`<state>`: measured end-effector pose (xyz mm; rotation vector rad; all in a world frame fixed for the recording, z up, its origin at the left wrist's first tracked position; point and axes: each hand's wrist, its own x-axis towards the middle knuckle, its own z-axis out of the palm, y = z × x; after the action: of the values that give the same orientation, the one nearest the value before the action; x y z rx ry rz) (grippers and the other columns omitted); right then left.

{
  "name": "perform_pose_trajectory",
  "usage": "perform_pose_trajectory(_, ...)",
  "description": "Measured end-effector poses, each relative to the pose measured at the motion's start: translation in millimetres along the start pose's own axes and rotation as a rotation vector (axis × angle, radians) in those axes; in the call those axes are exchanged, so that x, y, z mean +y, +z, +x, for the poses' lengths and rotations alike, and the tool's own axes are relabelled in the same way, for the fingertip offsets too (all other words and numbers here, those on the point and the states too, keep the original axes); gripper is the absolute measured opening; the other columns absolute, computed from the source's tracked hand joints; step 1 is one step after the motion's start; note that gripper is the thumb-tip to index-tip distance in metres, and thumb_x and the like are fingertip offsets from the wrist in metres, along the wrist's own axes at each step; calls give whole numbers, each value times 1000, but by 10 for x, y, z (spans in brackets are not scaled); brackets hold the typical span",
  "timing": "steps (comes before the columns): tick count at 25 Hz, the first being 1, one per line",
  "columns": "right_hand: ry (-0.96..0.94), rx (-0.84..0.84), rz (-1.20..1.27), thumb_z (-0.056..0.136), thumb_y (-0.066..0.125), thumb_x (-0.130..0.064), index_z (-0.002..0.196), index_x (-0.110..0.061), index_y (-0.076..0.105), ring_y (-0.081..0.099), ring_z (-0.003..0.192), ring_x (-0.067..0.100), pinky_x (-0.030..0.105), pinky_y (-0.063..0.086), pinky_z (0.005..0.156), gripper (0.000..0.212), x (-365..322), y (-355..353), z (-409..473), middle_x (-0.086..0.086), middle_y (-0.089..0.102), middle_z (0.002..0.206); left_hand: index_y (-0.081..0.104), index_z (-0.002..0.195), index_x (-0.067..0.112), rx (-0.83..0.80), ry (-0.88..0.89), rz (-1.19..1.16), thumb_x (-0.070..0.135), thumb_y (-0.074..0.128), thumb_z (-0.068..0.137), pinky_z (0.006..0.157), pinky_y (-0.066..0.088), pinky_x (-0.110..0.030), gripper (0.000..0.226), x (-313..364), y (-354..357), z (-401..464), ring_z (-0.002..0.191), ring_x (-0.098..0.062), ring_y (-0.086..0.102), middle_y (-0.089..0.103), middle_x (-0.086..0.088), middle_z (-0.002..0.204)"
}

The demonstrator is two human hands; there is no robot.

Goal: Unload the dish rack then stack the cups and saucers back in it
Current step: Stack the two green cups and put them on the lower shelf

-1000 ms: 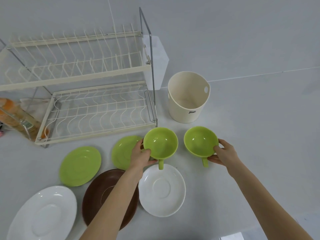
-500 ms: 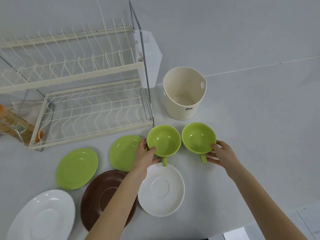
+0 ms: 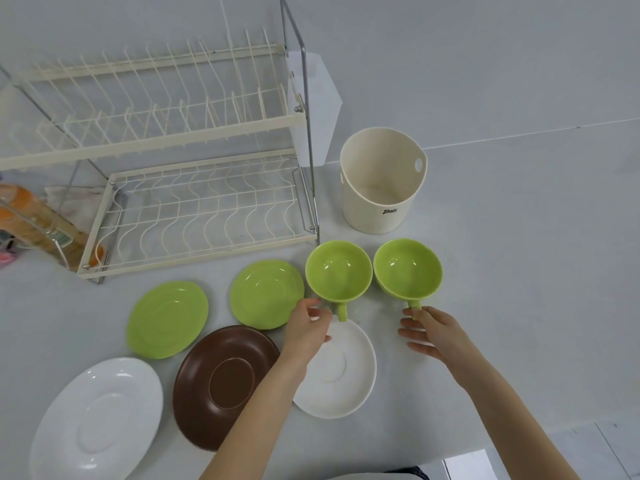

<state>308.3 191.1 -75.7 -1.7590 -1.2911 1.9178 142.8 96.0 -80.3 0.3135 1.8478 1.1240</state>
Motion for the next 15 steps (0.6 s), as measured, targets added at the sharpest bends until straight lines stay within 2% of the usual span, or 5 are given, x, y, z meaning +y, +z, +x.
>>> perform_pose_trajectory(2, 6, -17, 10, 94, 44, -20, 102, -8, 61, 62, 80, 20, 24, 49, 65, 22, 8, 42, 9, 9, 62, 96, 52, 115, 8, -57, -22, -10, 11, 47, 90, 47, 46, -10, 26, -12, 18, -19, 67, -7, 53, 52, 1, 84)
perform_pose_trajectory(4, 11, -20, 33, 94, 41, -20, 101, -8, 59, 62, 78, 19, 25, 49, 65, 23, 13, 75, 19, 8, 62, 93, 54, 107, 11, -117, -46, -22, 13, 46, 91, 49, 46, -12, 18, 6, 39, -39, 63, -6, 56, 56, 2, 78)
perform_pose_trajectory(9, 2, -22, 113, 97, 37, -23, 96, -7, 59, 61, 76, 16, 25, 49, 66, 26, 17, 100, 43, 6, 62, 88, 57, 87, 18, -238, -134, -93, 20, 48, 91, 53, 45, -16, 10, 55, 107, -62, 46, 1, 60, 63, 2, 72)
perform_pose_trajectory(12, -4, -8, 155, 98, 36, -24, 82, -10, 57, 61, 76, 16, 25, 48, 66, 30, 15, 122, 46, 5, 61, 86, 57, 88, 17, -251, -128, -107, 21, 49, 91, 53, 45, -16, 10, 47, 153, -55, 49, 0, 60, 63, 3, 73)
perform_pose_trajectory(15, -45, 22, 179, 98, 36, -22, 74, -13, 52, 60, 76, 15, 25, 46, 65, 31, -26, 123, 29, 5, 60, 82, 56, 84, 19, -240, -117, -119, 19, 41, 94, 53, 44, -15, 18, 40, 172, -42, 58, -4, 59, 62, 2, 73)
